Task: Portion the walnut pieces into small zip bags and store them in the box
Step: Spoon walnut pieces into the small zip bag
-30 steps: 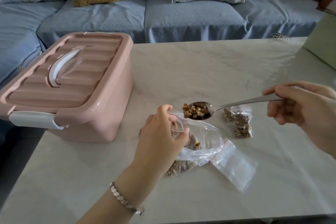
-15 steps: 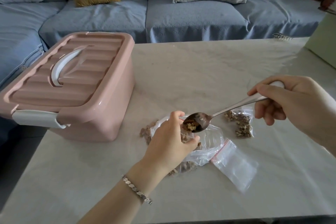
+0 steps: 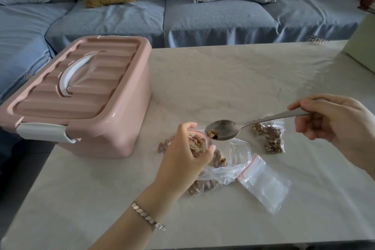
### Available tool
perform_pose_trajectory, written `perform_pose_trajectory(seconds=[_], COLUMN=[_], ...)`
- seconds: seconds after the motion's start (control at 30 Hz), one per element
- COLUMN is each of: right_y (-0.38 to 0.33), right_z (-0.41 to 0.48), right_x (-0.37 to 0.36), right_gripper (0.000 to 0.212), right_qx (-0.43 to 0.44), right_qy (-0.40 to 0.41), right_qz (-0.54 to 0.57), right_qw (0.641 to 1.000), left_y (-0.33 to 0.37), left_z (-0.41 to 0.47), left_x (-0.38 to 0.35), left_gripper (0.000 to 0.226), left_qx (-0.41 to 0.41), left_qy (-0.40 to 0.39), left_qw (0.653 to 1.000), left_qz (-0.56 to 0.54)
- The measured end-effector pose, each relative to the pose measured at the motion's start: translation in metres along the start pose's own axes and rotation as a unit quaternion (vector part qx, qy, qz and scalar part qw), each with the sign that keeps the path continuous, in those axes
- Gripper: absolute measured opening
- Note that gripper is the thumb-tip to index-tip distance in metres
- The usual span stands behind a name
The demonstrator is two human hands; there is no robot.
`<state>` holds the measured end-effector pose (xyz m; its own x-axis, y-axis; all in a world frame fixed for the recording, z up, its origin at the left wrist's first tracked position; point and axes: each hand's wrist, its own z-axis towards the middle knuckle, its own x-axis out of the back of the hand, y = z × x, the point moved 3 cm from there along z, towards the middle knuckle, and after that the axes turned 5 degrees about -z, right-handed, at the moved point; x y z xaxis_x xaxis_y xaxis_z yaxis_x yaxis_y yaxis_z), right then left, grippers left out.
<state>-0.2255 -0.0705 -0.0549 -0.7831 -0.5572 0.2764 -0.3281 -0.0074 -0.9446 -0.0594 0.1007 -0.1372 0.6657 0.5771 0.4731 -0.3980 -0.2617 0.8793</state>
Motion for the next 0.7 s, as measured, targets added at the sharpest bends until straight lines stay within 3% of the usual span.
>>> perform_pose_trajectory(seconds=[0.13, 0.23, 0.4, 0.57, 0.63, 0.7], right_y=[0.017, 0.042, 0.09, 0.114, 0.115, 0.107], right_z=[-0.003, -0.006, -0.011, -0.01, -0.01, -0.014], right_x=[0.007, -0.009, -0.051, -0.048, -0.045, -0.043], right_gripper=[0.025, 0.027, 0.024, 0.011, 0.024, 0.04], right_qx=[-0.035, -0.076, -0.135, -0.168, -0.144, -0.066], right_qy=[0.032, 0.027, -0.018, -0.013, -0.013, 0.004], right_qz=[0.051, 0.03, 0.003, -0.053, -0.151, -0.321], right_qw=[0.998, 0.996, 0.991, 0.984, 0.978, 0.945], left_y=[-0.013, -0.015, -0.007, -0.007, -0.006, -0.003], left_z=[-0.003, -0.007, -0.006, -0.006, -0.005, -0.005], left_x=[0.014, 0.02, 0.016, 0.002, -0.003, -0.01], left_gripper=[0.044, 0.042, 0.036, 0.045, 0.049, 0.052], left_qx=[-0.002, -0.054, -0.123, -0.103, -0.09, -0.077], left_qy=[0.081, 0.11, 0.113, 0.07, 0.052, 0.035], left_qw=[0.992, 0.987, 0.985, 0.992, 0.994, 0.996], left_qz=[-0.095, -0.1, -0.043, -0.038, -0.039, -0.042])
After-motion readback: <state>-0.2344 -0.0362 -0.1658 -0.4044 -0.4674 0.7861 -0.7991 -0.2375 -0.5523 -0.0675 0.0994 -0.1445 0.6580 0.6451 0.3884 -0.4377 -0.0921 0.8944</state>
